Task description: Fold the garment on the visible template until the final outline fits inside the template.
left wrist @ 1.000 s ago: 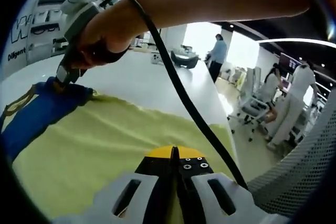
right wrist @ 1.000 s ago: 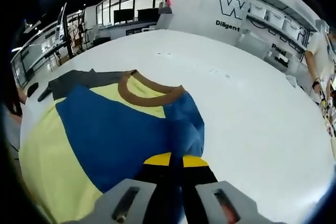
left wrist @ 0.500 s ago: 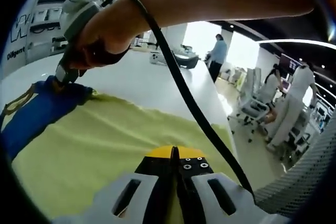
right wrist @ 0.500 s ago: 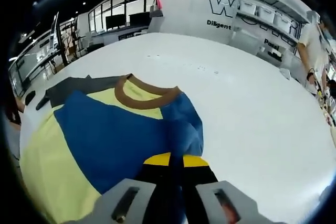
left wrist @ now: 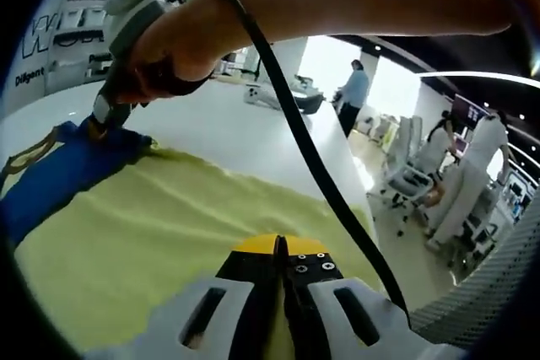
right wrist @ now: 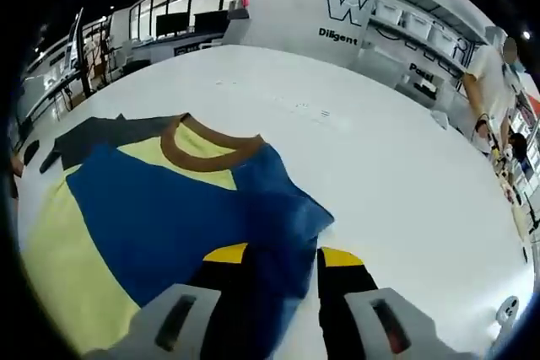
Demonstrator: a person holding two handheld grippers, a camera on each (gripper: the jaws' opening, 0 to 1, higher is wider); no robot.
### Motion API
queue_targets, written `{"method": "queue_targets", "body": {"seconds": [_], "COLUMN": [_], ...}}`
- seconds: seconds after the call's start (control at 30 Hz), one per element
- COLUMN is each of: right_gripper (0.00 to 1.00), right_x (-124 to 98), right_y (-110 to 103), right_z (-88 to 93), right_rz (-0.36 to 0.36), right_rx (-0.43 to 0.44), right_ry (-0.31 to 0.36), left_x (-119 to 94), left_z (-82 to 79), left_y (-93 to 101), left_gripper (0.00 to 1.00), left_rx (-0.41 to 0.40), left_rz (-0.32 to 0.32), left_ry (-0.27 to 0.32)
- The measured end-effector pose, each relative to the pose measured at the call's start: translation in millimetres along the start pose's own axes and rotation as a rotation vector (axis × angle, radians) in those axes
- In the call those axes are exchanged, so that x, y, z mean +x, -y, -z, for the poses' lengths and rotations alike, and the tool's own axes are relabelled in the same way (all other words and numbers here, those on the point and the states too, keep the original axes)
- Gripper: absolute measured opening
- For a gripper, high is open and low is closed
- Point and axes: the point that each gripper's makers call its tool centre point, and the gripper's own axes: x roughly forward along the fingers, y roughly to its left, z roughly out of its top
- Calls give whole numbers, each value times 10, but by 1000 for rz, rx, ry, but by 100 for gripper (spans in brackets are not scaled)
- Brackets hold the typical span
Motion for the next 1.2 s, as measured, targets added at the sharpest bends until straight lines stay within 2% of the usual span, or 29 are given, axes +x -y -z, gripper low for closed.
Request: {"method": "queue_targets", "body": {"seconds": [0.07, 0.2, 0.43, 0.57, 0.9, 0.97, 1.2], "right_gripper": [28, 34, 42, 44, 44, 46, 47], "right_x": [-20, -53, -237, -311, -497, -540, -675], "right_y": [2, 83, 82, 61, -27, -34, -141], "right_z": [-6, -19, -182, -233, -325, -348, -413], "right_rz": [4, 41, 44, 47, 51, 66, 64], "right_rx": [0, -23, 43, 62, 81, 94, 114], "right_ry": [4, 15, 92, 116, 153, 165, 193], "left_x": [-4, -18, -161, -267, -535, -623, -826], "left_z": [-3, -9, -27, -94, -290, -368, -479], "left_y": [-3, -1, -48, -62, -155, -214, -332], "left_gripper": [0, 0, 8, 12, 14, 14, 13], "left_rx": [-1, -3, -8, 23, 17, 30, 27], "left_rz": [-12, -20, -51, -61, -99, -130, -168], "left_ry": [5, -3, 6, 27, 82, 108, 138]}}
